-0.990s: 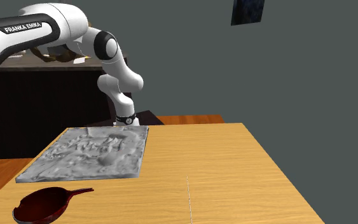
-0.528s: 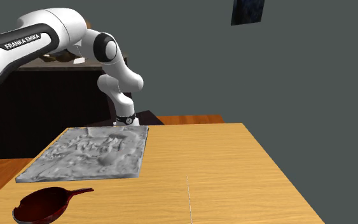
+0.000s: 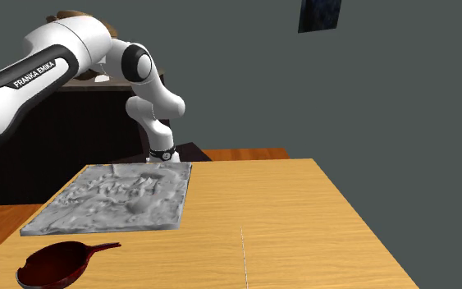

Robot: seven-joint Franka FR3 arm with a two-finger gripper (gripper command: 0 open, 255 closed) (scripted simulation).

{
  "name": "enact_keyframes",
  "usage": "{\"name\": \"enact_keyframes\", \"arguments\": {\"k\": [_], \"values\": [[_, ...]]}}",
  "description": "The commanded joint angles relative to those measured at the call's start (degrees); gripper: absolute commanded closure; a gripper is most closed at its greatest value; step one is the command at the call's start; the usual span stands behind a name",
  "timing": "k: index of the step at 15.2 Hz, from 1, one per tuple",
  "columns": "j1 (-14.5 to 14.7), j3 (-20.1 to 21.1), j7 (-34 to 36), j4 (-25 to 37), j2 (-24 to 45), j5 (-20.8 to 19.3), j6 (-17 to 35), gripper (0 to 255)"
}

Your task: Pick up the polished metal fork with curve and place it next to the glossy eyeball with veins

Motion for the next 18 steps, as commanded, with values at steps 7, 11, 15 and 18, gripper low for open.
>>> {"name": "enact_keyframes", "arguments": {"k": [7, 11, 15, 18], "values": [[0.0, 0.5, -0.9, -3.3, 2.0, 1.0, 5.1, 255], [0.0, 0.5, -0.9, -3.3, 2.0, 1.0, 5.1, 255], [0.0, 0.5, -0.9, -3.3, 2.0, 1.0, 5.1, 0], [0.0, 0.5, -0.9, -3.3, 2.0, 1.0, 5.1, 0]]}}
